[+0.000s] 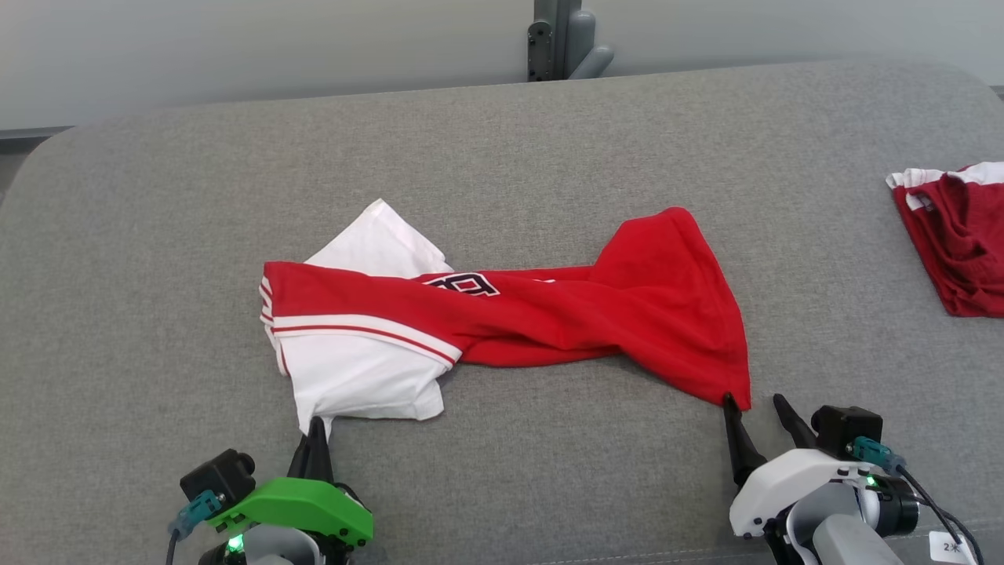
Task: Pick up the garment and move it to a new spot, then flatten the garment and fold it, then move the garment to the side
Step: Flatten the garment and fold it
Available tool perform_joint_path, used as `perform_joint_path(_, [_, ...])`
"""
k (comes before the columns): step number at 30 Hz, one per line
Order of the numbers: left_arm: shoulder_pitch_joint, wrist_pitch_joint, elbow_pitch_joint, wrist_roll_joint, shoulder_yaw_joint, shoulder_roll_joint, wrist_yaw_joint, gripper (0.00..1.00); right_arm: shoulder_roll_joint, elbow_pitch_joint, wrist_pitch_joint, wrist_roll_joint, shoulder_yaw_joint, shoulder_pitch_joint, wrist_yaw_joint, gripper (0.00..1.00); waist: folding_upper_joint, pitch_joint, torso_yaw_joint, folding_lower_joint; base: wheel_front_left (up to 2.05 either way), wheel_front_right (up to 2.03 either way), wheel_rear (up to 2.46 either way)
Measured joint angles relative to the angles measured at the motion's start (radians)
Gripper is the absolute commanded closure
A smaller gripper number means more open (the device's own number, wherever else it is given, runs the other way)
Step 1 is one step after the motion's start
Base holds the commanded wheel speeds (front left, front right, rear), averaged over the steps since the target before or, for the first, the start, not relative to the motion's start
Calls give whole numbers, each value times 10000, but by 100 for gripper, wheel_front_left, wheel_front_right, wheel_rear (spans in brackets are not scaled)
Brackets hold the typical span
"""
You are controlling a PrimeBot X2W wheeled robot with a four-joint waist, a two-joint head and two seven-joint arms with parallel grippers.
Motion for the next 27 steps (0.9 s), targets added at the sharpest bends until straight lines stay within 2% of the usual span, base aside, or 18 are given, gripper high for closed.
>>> perform_joint_path(9, [188, 0, -717, 119, -75, -4, 207, 100, -21, 1898, -79, 113, 222, -1147, 0, 0, 0, 157, 416, 0, 0, 0, 0])
perform_joint_path(10, [204, 0, -771, 119, -75, 0, 219, 100, -23, 2040, -82, 163, 270, -1268, 0, 4, 0, 178, 435, 0, 0, 0, 0])
perform_joint_path(11, [209, 0, -819, 119, -67, 10, 228, 100, -36, 2134, -90, 205, 305, -1364, 0, 26, 0, 195, 451, 0, 0, 0, 0])
perform_joint_path(12, [214, 0, -867, 119, -63, 21, 236, 100, -38, 2199, -92, 255, 345, -1434, -8, 60, 0, 211, 461, 0, 0, 0, 0])
perform_joint_path(13, [239, 0, -941, 119, -58, 36, 259, 100, -69, 2276, -94, 370, 514, -1522, -12, 78, 0, 230, 462, 0, 0, 0, 0])
perform_joint_path(14, [255, 0, -974, 119, -52, 48, 274, 100, -81, 2291, -94, 445, 608, -1552, -12, 100, 0, 233, 456, 0, 0, 0, 0])
perform_joint_path(20, [274, 0, -1478, 211, 86, 180, 288, 100, -4, 1676, -29, 947, 692, -1508, -8, 100, 0, 192, 384, 0, 0, 0, 0])
perform_joint_path(27, [271, 0, -2579, 570, 403, 391, 336, 100, 0, -709, -15, 1630, 332, -1136, -10, 100, 0, -28, 261, 0, 0, 0, 0])
